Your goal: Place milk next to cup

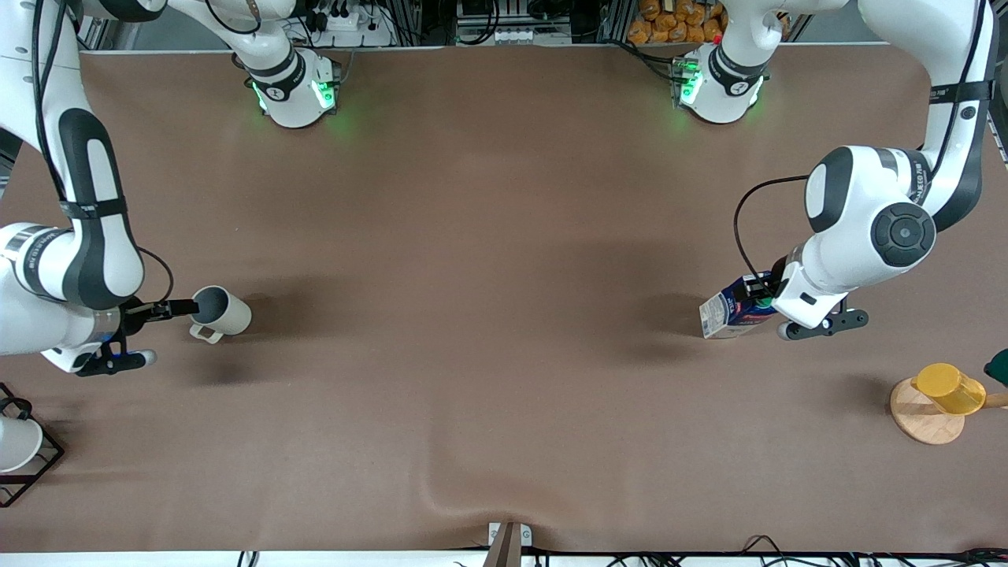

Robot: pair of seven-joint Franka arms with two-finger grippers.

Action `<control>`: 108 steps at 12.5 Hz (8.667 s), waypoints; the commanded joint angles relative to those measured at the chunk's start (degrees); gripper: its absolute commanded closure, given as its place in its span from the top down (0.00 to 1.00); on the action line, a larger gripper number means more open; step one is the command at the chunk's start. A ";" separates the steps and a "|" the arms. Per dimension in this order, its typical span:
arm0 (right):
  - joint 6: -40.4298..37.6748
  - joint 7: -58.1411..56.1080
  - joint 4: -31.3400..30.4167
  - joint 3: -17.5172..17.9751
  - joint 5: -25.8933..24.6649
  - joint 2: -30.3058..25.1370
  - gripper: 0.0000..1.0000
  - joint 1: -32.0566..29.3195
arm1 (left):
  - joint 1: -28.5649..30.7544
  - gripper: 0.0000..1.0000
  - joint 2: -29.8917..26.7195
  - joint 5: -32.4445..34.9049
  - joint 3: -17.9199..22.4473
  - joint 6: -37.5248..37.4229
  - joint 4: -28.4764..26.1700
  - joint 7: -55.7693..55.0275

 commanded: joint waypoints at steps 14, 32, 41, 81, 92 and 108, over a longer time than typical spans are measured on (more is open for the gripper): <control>-12.45 15.82 4.83 0.70 2.63 -2.64 0.00 8.90 | 0.33 0.56 -0.95 1.02 -0.10 -0.73 1.74 -1.02; 18.02 81.27 10.29 0.44 21.89 8.24 0.00 48.47 | -0.20 0.56 -5.00 0.23 -8.70 -18.57 12.55 -6.89; 10.07 80.74 14.75 0.09 18.99 7.64 1.00 46.64 | -1.25 0.57 -3.68 0.40 -20.92 -19.81 12.73 -18.93; -14.08 25.10 1.35 0.17 -0.35 -30.40 1.00 7.69 | -23.84 0.59 21.90 7.52 -19.52 -11.11 33.21 -28.61; -10.54 21.77 0.80 0.09 -1.84 -30.95 1.00 6.74 | -23.06 1.00 12.43 7.61 -19.61 -12.58 32.59 -30.11; -12.82 23.26 3.78 0.35 -2.54 -29.81 1.00 6.90 | 14.11 1.00 -7.37 1.46 -19.96 -31.74 32.42 -3.33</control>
